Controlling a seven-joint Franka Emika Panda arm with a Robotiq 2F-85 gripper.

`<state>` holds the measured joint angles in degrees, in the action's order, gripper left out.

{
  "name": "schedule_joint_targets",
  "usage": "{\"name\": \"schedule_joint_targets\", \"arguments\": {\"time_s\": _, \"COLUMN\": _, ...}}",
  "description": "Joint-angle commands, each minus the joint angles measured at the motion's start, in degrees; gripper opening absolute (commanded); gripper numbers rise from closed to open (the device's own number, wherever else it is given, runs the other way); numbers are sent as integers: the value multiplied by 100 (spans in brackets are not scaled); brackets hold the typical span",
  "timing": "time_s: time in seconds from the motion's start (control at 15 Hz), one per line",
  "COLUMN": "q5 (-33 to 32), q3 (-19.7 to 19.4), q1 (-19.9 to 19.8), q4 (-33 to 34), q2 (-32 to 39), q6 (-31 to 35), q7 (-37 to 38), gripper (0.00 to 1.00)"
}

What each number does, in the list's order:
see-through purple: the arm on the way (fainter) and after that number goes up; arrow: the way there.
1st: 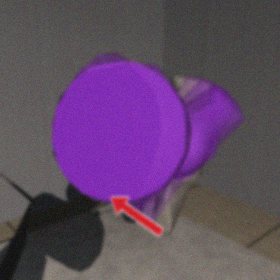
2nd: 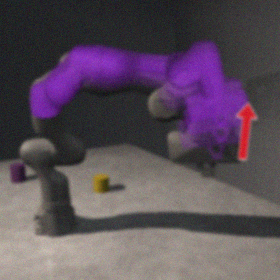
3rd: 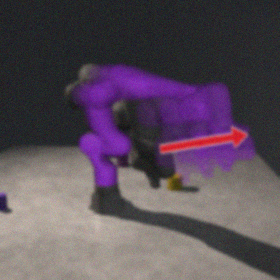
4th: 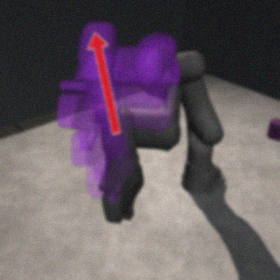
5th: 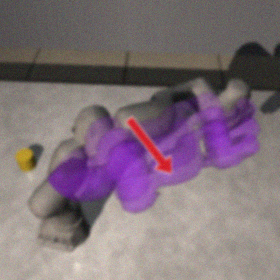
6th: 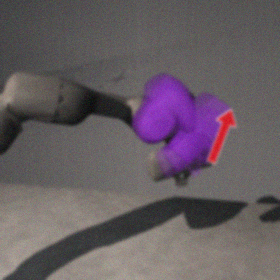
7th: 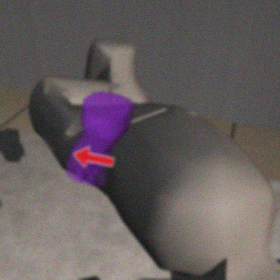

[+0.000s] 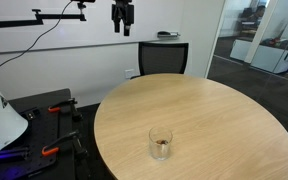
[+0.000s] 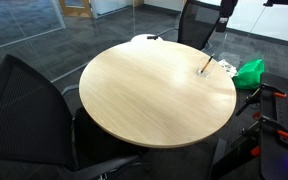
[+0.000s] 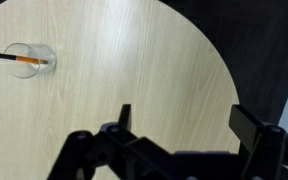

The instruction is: Take the pen out of the glass

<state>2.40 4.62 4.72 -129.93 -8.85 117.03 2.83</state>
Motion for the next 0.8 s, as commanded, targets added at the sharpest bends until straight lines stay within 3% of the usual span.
{"name": "schedule_joint_targets", "arguments": {"time_s": 0.0, "q5": -512, "q3": -10, "q1": -213, "q4": 178, "q2": 274, "q6": 522, "q7": 787, "gripper": 100}}
{"name": "schedule_joint_targets", "arguments": {"time_s": 0.33, "q5": -2049, "q3": 28, "q1": -415, "q4": 217, "q2": 712, "q6": 1414, "q7": 2705, "gripper": 100}}
{"name": "schedule_joint_targets", "arguments": {"time_s": 0.73, "q5": -3965, "q3": -103, "q1": -267, "q4": 524, "q2": 1289, "q6": 1387, "q7": 5558, "gripper": 100}}
